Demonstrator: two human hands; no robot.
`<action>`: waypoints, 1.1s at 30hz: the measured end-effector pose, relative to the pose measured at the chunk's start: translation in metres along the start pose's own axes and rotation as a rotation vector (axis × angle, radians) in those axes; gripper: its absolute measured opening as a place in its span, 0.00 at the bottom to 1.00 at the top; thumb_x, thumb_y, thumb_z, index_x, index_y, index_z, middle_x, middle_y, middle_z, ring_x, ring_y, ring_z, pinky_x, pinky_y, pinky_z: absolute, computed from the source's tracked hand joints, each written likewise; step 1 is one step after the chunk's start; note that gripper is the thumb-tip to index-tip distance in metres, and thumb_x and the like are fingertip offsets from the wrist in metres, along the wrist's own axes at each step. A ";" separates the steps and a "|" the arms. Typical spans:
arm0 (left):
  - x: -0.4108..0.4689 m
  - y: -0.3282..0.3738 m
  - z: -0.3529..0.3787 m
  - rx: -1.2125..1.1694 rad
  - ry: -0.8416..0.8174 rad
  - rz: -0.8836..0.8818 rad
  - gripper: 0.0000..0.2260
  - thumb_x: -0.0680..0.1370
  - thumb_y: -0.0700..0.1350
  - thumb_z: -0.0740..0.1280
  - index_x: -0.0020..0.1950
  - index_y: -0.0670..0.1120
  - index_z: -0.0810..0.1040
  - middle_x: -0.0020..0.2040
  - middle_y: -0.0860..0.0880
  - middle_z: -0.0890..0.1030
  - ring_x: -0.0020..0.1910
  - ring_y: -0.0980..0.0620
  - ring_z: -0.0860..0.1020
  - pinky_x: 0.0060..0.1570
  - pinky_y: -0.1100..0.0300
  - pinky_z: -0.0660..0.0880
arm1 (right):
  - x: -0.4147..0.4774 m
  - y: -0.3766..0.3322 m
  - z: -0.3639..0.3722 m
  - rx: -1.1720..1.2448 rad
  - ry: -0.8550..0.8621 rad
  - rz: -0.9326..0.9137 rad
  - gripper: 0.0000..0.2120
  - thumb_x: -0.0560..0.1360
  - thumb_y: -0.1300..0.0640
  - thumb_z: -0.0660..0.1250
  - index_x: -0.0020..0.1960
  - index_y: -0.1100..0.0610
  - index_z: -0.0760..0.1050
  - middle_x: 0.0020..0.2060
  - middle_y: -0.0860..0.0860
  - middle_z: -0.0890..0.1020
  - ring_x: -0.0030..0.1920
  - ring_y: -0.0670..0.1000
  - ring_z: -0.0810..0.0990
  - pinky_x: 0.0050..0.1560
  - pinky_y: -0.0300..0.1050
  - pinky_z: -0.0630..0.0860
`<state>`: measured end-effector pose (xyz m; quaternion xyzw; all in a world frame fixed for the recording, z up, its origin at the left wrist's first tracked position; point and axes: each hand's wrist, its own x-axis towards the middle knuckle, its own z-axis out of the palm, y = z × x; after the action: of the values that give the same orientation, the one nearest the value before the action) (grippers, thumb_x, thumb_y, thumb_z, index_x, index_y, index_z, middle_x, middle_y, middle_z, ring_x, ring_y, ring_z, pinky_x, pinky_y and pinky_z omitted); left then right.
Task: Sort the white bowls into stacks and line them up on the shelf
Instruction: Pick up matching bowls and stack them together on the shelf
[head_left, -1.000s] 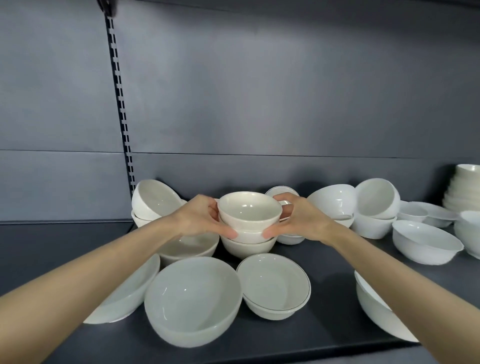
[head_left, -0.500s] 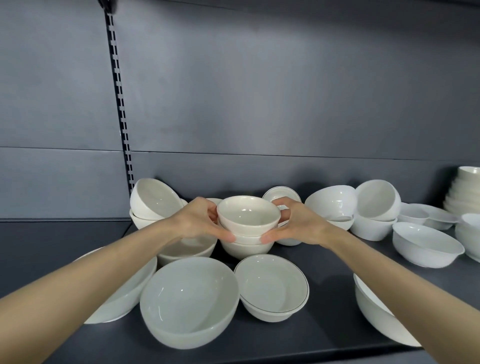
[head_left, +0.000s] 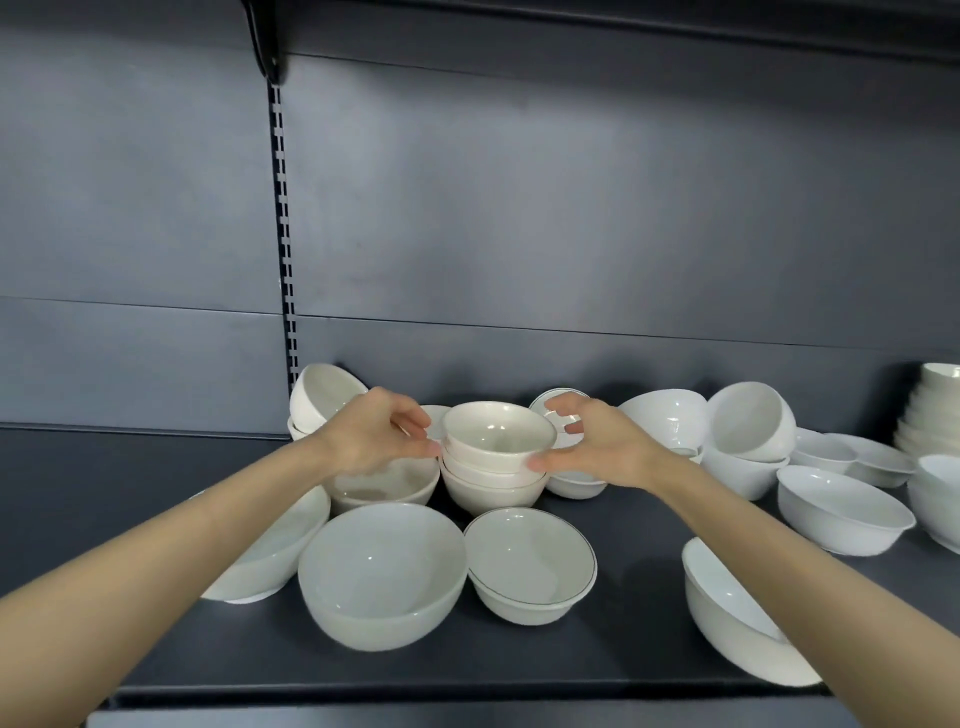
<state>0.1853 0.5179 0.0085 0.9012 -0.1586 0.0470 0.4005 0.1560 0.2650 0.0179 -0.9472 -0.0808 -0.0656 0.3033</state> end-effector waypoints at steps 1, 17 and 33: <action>-0.007 0.002 -0.002 0.031 0.035 0.012 0.12 0.70 0.45 0.77 0.50 0.46 0.80 0.45 0.51 0.82 0.49 0.45 0.81 0.51 0.48 0.79 | -0.003 -0.003 -0.001 -0.015 0.030 -0.037 0.32 0.67 0.52 0.77 0.67 0.55 0.70 0.60 0.47 0.74 0.60 0.48 0.72 0.59 0.39 0.68; -0.141 -0.014 -0.044 0.412 0.215 0.166 0.15 0.74 0.52 0.70 0.60 0.51 0.79 0.56 0.54 0.79 0.56 0.51 0.77 0.56 0.53 0.73 | -0.063 -0.069 0.043 -0.167 0.073 -0.269 0.24 0.75 0.49 0.70 0.68 0.54 0.70 0.68 0.48 0.70 0.68 0.50 0.66 0.65 0.42 0.65; -0.188 -0.054 0.007 0.037 0.142 0.077 0.23 0.71 0.50 0.75 0.63 0.48 0.73 0.52 0.52 0.75 0.53 0.54 0.75 0.54 0.61 0.72 | -0.130 -0.082 0.084 -0.060 0.051 -0.110 0.25 0.73 0.44 0.70 0.66 0.53 0.73 0.64 0.47 0.73 0.63 0.48 0.69 0.53 0.37 0.62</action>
<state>0.0248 0.5934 -0.0749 0.8962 -0.1634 0.1289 0.3917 0.0189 0.3650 -0.0265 -0.9480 -0.1227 -0.1087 0.2728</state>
